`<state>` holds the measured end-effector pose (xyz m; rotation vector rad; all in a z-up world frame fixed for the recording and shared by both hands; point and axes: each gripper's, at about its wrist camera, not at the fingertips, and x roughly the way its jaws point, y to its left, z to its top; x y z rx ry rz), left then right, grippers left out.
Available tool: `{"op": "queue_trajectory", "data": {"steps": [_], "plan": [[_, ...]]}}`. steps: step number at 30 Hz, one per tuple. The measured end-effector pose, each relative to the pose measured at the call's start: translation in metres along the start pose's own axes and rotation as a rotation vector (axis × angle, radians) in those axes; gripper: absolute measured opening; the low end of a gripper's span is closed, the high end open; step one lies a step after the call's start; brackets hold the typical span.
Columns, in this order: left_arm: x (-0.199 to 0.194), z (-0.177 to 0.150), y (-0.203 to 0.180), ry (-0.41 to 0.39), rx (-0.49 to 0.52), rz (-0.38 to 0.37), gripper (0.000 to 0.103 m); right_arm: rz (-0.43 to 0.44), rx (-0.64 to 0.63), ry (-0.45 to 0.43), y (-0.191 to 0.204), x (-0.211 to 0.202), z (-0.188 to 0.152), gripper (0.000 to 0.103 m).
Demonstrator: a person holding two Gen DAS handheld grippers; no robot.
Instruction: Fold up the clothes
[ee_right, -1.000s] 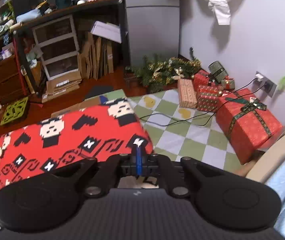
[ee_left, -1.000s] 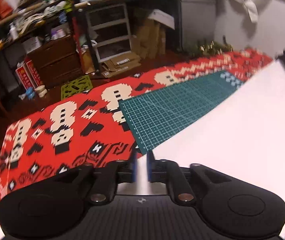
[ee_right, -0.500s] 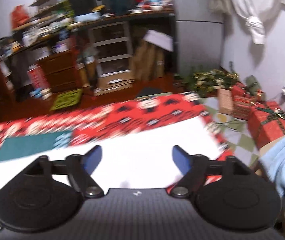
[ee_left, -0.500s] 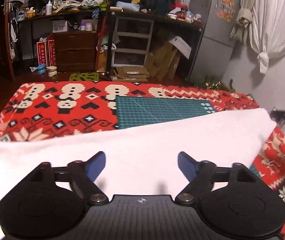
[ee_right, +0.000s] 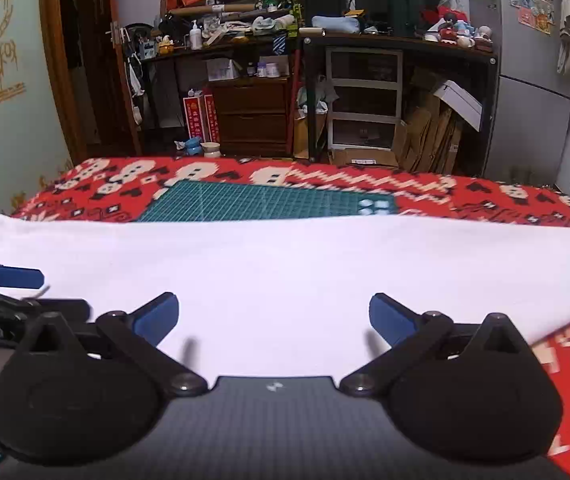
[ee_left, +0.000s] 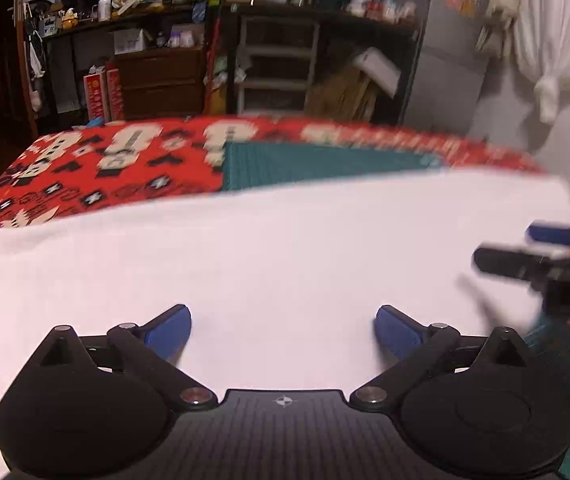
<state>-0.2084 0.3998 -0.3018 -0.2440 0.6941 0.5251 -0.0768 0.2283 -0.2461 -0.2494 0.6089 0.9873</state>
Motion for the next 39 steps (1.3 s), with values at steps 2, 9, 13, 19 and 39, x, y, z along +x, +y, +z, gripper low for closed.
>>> {"op": "queue_trajectory", "data": {"steps": [2,9,13,19,39], "plan": [[0.0,-0.006,-0.001,-0.022,0.023,0.013,0.103,-0.017,0.01,0.011,0.007,0.01,-0.004,0.102],[-0.005,-0.015,-0.004,-0.06,0.039,0.029,0.103,-0.07,-0.019,0.051,-0.003,0.041,-0.013,0.103],[-0.004,-0.014,0.002,-0.06,0.022,0.001,0.103,-0.084,-0.034,0.059,-0.003,0.045,-0.013,0.103],[-0.003,-0.013,0.001,-0.058,0.026,0.004,0.103,-0.094,-0.035,0.06,-0.001,0.043,-0.012,0.103],[-0.003,-0.013,0.001,-0.058,0.026,0.003,0.103,-0.079,-0.052,0.06,-0.018,0.037,-0.011,0.103]]}}
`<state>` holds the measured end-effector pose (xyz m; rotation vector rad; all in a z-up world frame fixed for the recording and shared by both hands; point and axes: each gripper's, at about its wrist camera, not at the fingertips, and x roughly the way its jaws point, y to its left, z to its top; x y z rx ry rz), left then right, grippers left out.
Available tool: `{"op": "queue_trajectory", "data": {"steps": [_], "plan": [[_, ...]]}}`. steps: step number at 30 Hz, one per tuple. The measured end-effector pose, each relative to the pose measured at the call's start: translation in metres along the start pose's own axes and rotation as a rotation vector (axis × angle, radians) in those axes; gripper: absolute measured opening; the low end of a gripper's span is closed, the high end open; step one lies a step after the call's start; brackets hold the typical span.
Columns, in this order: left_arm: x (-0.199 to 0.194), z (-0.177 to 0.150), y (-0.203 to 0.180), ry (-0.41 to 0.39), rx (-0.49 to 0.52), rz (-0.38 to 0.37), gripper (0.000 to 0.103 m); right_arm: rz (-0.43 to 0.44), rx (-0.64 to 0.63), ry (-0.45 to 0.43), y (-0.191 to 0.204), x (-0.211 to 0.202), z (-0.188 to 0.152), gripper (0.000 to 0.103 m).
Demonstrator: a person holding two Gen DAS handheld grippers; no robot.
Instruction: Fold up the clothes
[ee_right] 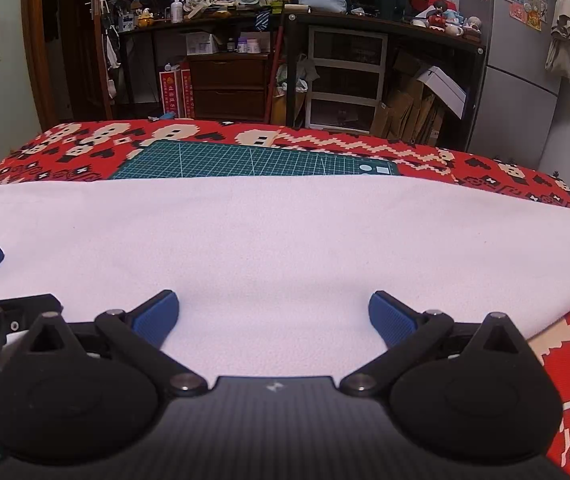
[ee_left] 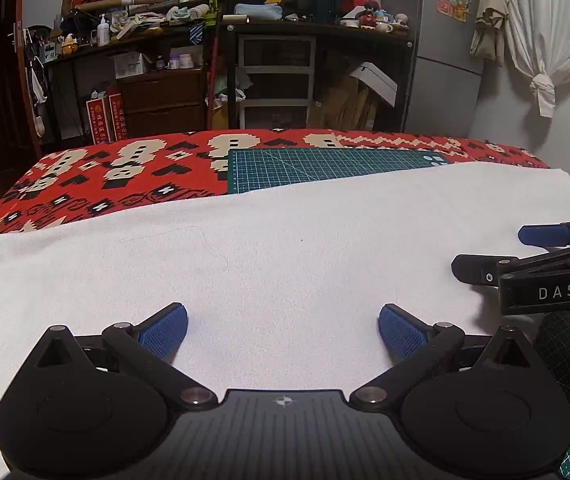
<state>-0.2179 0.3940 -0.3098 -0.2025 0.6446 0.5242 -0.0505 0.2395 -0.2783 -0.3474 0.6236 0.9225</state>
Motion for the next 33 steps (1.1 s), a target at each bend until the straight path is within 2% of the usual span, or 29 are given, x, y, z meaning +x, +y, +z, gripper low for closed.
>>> {"op": "queue_trajectory", "data": {"steps": [4,8,10,11,12,13,14,15,16,21,28,30,33], "plan": [[0.0,0.0,0.0,0.0,0.0,0.0,0.103,0.005,-0.011,-0.001,-0.006,-0.001,0.0,0.102],[0.0,0.0,0.0,0.0,0.0,0.0,0.103,0.009,-0.023,-0.001,-0.012,-0.003,0.001,0.096],[0.0,0.0,0.0,0.0,0.0,0.0,0.103,0.006,-0.018,0.001,-0.02,-0.004,0.006,0.089],[0.0,0.0,0.0,0.0,0.0,0.0,0.103,0.022,-0.015,0.003,-0.018,-0.005,0.011,0.08],[0.0,0.0,0.0,0.0,0.0,0.0,0.103,0.038,-0.012,0.005,-0.016,-0.006,0.015,0.064],[0.0,0.0,0.0,0.0,0.0,0.0,0.103,0.054,-0.01,0.007,-0.014,-0.007,0.02,0.055],[0.0,0.0,0.0,0.0,0.0,0.0,0.103,0.07,-0.007,0.009,-0.013,-0.008,0.024,0.027],[0.0,0.0,0.0,0.0,0.0,0.0,0.103,0.086,-0.004,0.011,-0.011,-0.009,0.029,0.014],[0.0,0.0,0.0,0.0,0.0,-0.001,0.103,0.101,-0.002,0.013,-0.009,-0.01,0.034,0.006],[0.0,0.0,0.0,0.0,0.0,0.0,0.103,0.164,0.012,0.024,-0.001,-0.012,0.054,0.006],[0.0,0.0,0.0,0.0,0.0,0.0,0.103,0.096,0.033,0.056,-0.016,0.012,0.057,0.006],[0.0,0.0,0.0,0.0,0.0,-0.001,0.103,0.076,0.04,0.065,-0.02,0.019,0.058,0.003],[0.0,0.0,0.0,0.0,0.0,-0.001,0.103,0.047,0.049,0.078,-0.026,0.03,0.059,0.003]]}}
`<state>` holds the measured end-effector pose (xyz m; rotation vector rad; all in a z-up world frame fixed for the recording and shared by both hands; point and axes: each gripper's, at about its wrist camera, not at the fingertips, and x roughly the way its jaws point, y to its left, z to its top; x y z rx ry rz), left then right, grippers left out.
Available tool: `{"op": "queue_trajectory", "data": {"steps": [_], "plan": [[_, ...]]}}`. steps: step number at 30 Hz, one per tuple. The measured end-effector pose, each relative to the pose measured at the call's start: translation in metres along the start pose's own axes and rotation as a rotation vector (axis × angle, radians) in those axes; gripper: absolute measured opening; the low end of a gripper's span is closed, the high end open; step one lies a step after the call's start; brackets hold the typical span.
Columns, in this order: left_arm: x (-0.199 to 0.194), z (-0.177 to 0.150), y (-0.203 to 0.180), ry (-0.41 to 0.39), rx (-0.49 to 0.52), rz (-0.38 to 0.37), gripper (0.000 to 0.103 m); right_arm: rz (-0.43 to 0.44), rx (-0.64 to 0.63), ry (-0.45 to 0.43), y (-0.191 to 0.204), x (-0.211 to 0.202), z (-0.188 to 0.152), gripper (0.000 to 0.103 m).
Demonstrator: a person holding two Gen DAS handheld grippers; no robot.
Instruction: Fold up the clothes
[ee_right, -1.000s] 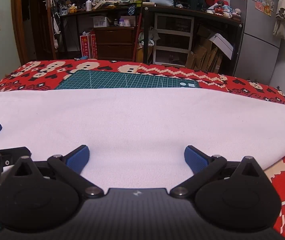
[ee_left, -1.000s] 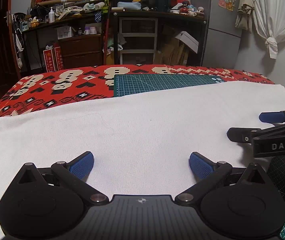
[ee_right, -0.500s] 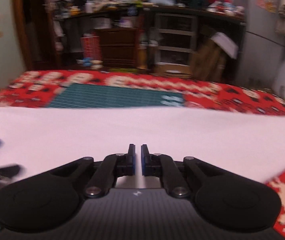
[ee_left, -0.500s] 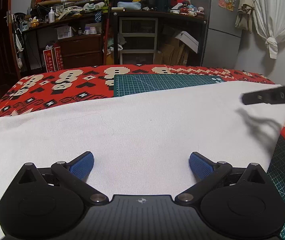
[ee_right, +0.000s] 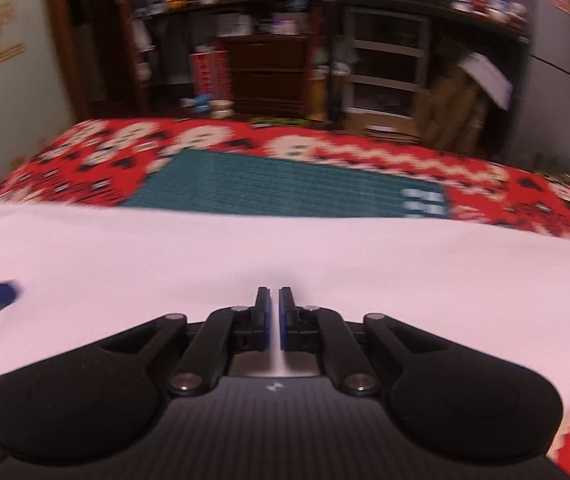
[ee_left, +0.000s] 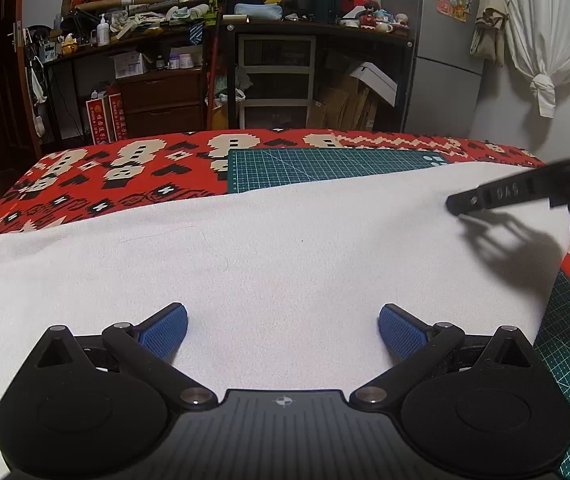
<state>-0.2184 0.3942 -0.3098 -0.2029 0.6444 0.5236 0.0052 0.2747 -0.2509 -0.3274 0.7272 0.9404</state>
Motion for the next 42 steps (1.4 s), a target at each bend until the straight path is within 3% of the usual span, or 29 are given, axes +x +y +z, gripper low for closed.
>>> {"op": "queue_trajectory", "data": {"steps": [3,13,26,31,42], "plan": [[0.0,0.0,0.0,0.0,0.0,0.0,0.103,-0.009,0.006,0.008,-0.003,0.006,0.002,0.007],[0.0,0.0,0.0,0.0,0.0,0.0,0.103,0.213,-0.053,0.038,0.041,-0.013,-0.014,0.01],[0.0,0.0,0.0,0.0,0.0,-0.001,0.103,0.107,0.091,0.041,0.027,0.058,0.04,0.008],[0.0,0.0,0.001,0.0,0.0,-0.001,0.103,0.163,0.055,0.006,0.031,0.031,0.028,0.011],[0.0,0.0,0.0,0.0,0.001,-0.001,0.103,0.278,-0.019,0.03,0.049,-0.014,-0.002,0.012]]}}
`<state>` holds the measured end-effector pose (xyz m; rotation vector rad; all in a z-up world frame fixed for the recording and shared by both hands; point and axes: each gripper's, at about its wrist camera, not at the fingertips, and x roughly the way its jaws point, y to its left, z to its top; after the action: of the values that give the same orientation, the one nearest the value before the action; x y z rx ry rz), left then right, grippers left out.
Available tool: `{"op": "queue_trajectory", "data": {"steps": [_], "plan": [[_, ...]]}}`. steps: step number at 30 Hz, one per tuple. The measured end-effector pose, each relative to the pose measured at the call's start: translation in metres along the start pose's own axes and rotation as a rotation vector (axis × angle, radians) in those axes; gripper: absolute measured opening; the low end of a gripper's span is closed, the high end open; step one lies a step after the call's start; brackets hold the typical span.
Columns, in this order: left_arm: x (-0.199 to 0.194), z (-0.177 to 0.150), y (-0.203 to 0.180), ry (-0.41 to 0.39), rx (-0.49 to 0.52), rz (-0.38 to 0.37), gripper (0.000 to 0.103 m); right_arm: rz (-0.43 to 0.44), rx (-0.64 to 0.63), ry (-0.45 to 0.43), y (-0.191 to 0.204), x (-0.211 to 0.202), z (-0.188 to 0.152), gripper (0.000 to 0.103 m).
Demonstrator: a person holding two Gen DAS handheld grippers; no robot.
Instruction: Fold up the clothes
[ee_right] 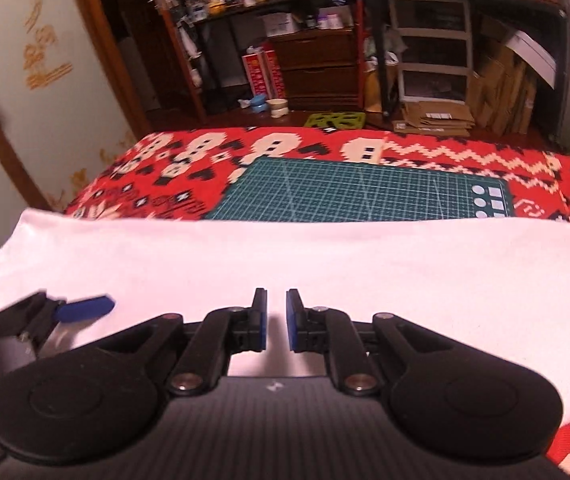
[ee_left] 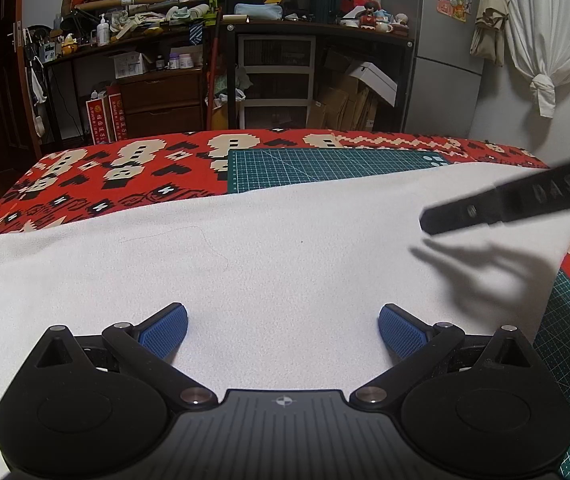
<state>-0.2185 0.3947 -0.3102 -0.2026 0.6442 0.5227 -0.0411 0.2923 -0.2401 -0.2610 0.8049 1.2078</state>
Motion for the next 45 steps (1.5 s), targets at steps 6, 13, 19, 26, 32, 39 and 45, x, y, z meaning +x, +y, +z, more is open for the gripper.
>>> {"op": "queue_trajectory", "data": {"steps": [6,13,19,26,32,39,45], "plan": [[0.0,0.0,0.0,0.0,0.0,0.0,0.103,0.027,0.01,0.037,0.005,-0.017,-0.017,0.012],[0.0,0.0,0.0,0.0,0.0,0.0,0.103,0.017,-0.02,0.047,0.003,-0.042,-0.026,0.018],[0.0,0.0,0.0,0.0,0.0,0.0,0.103,-0.013,0.001,0.054,-0.003,-0.061,-0.033,0.021],[0.001,0.001,-0.001,0.002,0.0,0.001,0.103,-0.056,0.031,0.026,0.003,-0.075,-0.037,0.027],[-0.003,0.003,-0.003,0.034,0.013,0.005,0.103,-0.085,0.068,0.003,0.008,-0.067,-0.031,0.029],[-0.028,0.008,0.038,0.115,-0.186,-0.05,0.094,-0.081,0.066,-0.016,0.017,-0.067,-0.017,0.03],[-0.06,-0.001,0.093,0.181,-0.299,-0.046,0.046,-0.034,0.028,0.017,0.041,-0.05,-0.024,0.026]]}}
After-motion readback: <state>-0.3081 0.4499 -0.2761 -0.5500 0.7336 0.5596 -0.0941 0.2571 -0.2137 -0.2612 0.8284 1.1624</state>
